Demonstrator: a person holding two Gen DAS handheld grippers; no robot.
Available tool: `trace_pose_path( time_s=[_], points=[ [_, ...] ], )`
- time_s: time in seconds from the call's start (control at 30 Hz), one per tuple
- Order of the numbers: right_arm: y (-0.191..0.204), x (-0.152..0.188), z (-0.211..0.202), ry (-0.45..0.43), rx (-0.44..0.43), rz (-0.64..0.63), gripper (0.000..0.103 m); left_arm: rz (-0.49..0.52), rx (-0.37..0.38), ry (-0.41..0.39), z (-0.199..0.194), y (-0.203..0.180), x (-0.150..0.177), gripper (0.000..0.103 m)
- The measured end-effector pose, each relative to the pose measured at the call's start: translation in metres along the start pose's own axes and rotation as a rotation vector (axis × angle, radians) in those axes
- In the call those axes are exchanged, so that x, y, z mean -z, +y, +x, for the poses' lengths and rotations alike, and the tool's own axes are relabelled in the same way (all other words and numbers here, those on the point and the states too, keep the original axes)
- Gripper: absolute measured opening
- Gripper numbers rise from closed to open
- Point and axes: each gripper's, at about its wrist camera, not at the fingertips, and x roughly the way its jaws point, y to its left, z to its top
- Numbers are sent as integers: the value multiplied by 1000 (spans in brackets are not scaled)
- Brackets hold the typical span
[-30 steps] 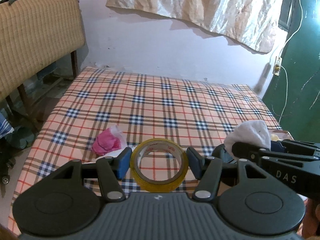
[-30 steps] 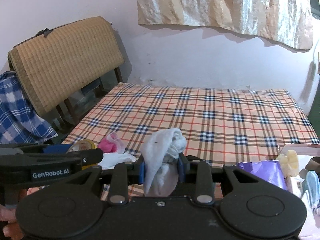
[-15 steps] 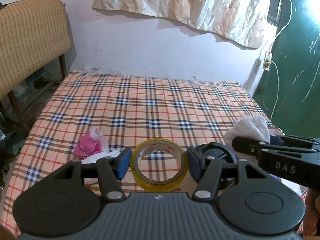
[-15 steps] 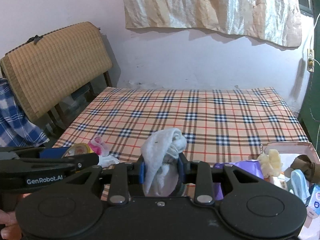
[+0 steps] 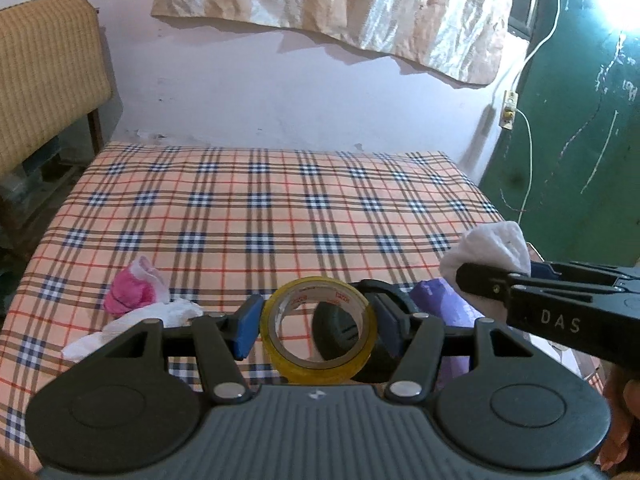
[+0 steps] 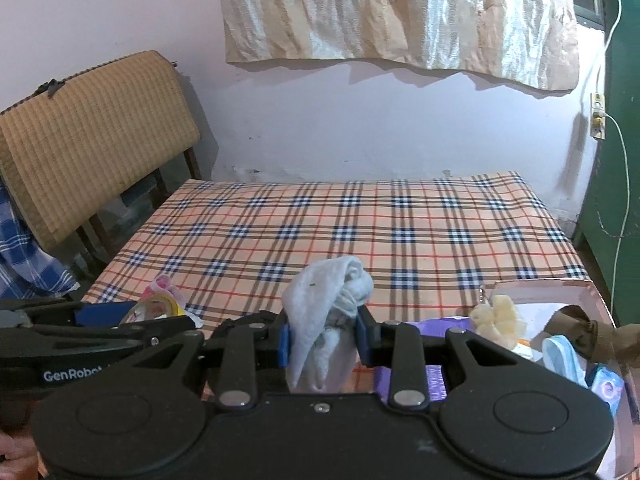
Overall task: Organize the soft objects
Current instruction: 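Carry the tape roll and white sock with both grippers over the white box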
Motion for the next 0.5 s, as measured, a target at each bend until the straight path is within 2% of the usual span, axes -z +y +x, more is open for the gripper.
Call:
trace_pose_path(
  time_s=[0.5],
  points=[
    [-36,3,-11,-9,44,42,38,36,53,9,9,-32,1,61]
  ],
)
